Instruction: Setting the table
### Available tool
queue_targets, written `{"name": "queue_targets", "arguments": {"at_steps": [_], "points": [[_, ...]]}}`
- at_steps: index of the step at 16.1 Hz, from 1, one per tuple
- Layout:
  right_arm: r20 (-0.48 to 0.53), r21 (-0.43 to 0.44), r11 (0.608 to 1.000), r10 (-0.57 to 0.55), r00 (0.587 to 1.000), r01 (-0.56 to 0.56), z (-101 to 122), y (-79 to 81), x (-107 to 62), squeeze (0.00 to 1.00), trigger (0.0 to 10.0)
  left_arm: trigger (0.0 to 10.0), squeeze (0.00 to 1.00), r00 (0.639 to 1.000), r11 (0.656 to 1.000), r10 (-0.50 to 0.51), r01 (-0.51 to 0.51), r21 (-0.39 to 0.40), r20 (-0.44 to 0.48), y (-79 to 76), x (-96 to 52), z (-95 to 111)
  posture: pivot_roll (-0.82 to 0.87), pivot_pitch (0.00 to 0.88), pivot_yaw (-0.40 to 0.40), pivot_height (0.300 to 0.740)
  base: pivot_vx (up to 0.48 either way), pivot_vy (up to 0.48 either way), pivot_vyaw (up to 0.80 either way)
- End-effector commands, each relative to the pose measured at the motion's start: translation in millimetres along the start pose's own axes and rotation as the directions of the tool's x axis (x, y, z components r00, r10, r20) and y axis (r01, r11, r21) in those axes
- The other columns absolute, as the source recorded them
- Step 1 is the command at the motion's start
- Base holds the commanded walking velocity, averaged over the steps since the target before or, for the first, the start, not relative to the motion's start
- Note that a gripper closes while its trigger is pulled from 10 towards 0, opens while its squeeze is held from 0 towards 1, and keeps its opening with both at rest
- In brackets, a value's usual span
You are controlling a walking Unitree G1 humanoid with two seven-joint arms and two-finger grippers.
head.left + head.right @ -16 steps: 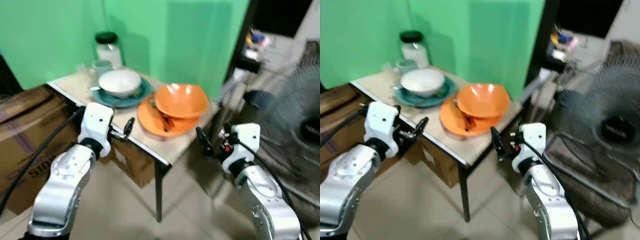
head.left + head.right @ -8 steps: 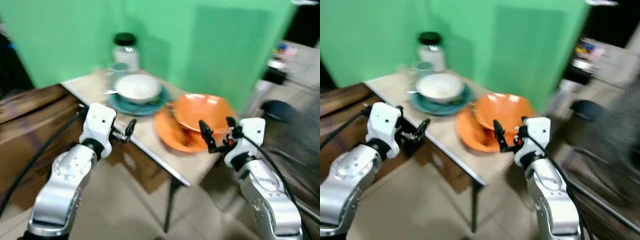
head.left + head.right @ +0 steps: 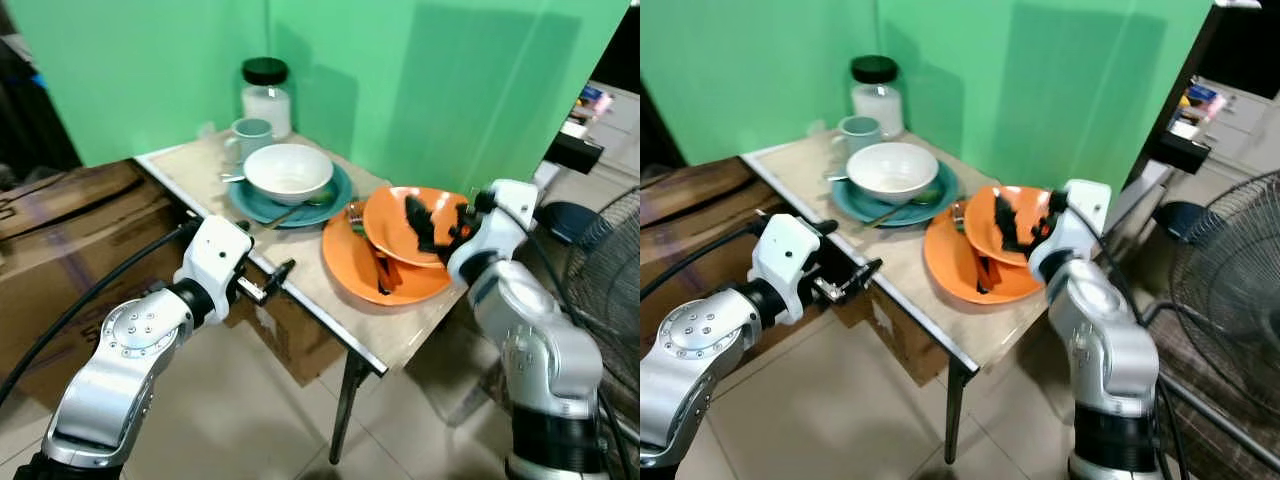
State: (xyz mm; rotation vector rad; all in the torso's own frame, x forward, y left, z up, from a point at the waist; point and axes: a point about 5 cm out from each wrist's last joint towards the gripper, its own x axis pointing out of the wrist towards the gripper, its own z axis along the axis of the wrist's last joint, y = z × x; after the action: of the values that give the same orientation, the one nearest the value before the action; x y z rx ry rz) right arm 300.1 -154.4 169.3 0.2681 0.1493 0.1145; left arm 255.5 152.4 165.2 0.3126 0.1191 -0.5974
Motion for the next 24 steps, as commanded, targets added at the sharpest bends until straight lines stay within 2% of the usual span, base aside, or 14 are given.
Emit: {"name": "queue_targets", "arguments": {"at_steps": [1, 3, 4, 5, 8, 10, 11, 12, 13, 14, 15, 16, 17, 24], "points": [[-0.050, 0.017, 0.997, -0.080, 0.996, 0.081, -3.8, -13.9, 3.7, 1.00, 10.0, 10.0, 0.00, 0.998, 0.998, -0.062, 0.063, -0.009, 0.017, -3.8, 3.3, 2.1, 0.07, 0.000, -0.025, 0.740, 0.000, 0.000, 0.00], [-0.096, 0.021, 0.982, -0.187, 0.978, 0.190, -3.3, -30.9, 14.2, 1.00, 10.0, 10.0, 0.00, 0.986, 0.984, -0.166, 0.167, -0.060, 0.025, -11.5, 4.8, -1.2, 0.05, 0.000, -0.019, 0.740, 0.000, 0.000, 0.00], [-0.100, -0.013, 0.974, -0.227, 0.969, 0.226, -2.7, -36.3, 16.4, 0.82, 10.0, 10.0, 0.00, 0.984, 0.982, -0.175, 0.176, -0.068, 0.028, -12.2, 4.9, -1.5, 0.05, 0.000, -0.019, 0.740, 0.000, 0.000, 0.00], [-0.128, -0.010, 0.960, -0.278, 0.952, 0.279, -2.7, -45.9, 21.4, 0.00, 10.0, 10.0, 0.00, 0.983, 0.980, -0.182, 0.184, -0.078, 0.033, -12.1, 5.2, -1.6, 0.05, 0.000, -0.019, 0.740, 0.000, 0.000, 0.00], [-0.243, 0.086, 0.930, -0.329, 0.913, 0.358, -9.3, -58.1, 26.3, 0.00, 10.0, 10.0, 0.00, 0.971, 0.966, -0.236, 0.238, -0.102, 0.031, -16.5, 3.4, -3.1, 0.05, 0.000, -0.027, 0.740, 0.000, 0.000, 0.00], [-0.302, 0.157, 0.923, -0.293, 0.907, 0.350, -16.4, -54.2, 27.4, 0.00, 10.0, 10.0, 0.00, 0.961, 0.953, -0.276, 0.276, -0.128, 0.015, -19.2, 0.2, -5.6, 0.05, 0.000, -0.028, 0.740, 0.000, 0.000, 0.00], [-0.333, 0.236, 0.913, -0.246, 0.910, 0.333, -20.7, -48.7, 28.8, 0.00, 10.0, 10.0, 0.00, 0.957, 0.947, -0.289, 0.287, -0.143, 0.006, -19.9, -1.4, -7.2, 0.05, 0.000, -0.028, 0.740, 0.000, 0.000, 0.00], [-0.350, 0.313, 0.894, -0.204, 0.914, 0.319, -23.4, -44.5, 30.0, 0.00, 6.5, 10.0, 0.00, 0.956, 0.945, -0.295, 0.292, -0.148, 0.003, -19.6, -2.2, -7.8, 0.05, 0.000, -0.029, 0.740, 0.000, 0.000, 0.00], [-0.357, 0.359, 0.878, -0.185, 0.916, 0.317, -25.0, -42.9, 30.9, 0.00, 3.8, 10.0, 0.00, 0.955, 0.944, -0.297, 0.294, -0.149, 0.003, -19.4, -2.7, -8.0, 0.05, 0.000, -0.029, 0.740, 0.000, 0.000, 0.00], [-0.358, 0.370, 0.873, -0.183, 0.916, 0.319, -25.2, -42.9, 31.4, 0.00, 3.8, 10.0, 0.00, 0.955, 0.944, -0.297, 0.294, -0.148, 0.003, -19.3, -2.8, -8.0, 0.05, 0.000, -0.029, 0.740, 0.000, 0.000, 0.00], [-0.340, 0.436, 0.841, -0.175, 0.924, 0.319, -24.6, -44.2, 33.1, 0.00, 1.0, 10.0, 0.00, 0.954, 0.944, -0.298, 0.295, -0.146, 0.003, -19.1, -3.2, -7.8, 0.05, 0.000, -0.031, 0.740, 0.000, 0.000, 0.00], [-0.334, 0.451, 0.833, -0.175, 0.926, 0.320, -24.4, -44.6, 33.5, 0.00, 0.4, 10.0, 0.00, 0.954, 0.944, -0.298, 0.295, -0.146, 0.002, -19.0, -3.2, -7.6, 0.05, 0.000, -0.031, 0.740, 0.000, 0.000, 0.00], [-0.326, 0.466, 0.825, -0.175, 0.929, 0.319, -23.8, -45.3, 34.0, 0.00, 0.0, 10.0, 0.00, 0.954, 0.944, -0.299, 0.295, -0.147, 0.000, -18.9, -3.1, -7.2, 0.05, 0.000, -0.030, 0.740, 0.000, 0.000, 0.00], [-0.341, 0.475, 0.810, -0.192, 0.920, 0.345, -29.7, -46.2, 35.2, 0.00, 0.0, 10.0, 0.00, 0.955, 0.946, -0.297, 0.294, -0.135, -0.006, -18.4, -3.2, -6.4, 0.05, 0.000, -0.034, 0.740, 0.000, 0.000, 0.00]]}}
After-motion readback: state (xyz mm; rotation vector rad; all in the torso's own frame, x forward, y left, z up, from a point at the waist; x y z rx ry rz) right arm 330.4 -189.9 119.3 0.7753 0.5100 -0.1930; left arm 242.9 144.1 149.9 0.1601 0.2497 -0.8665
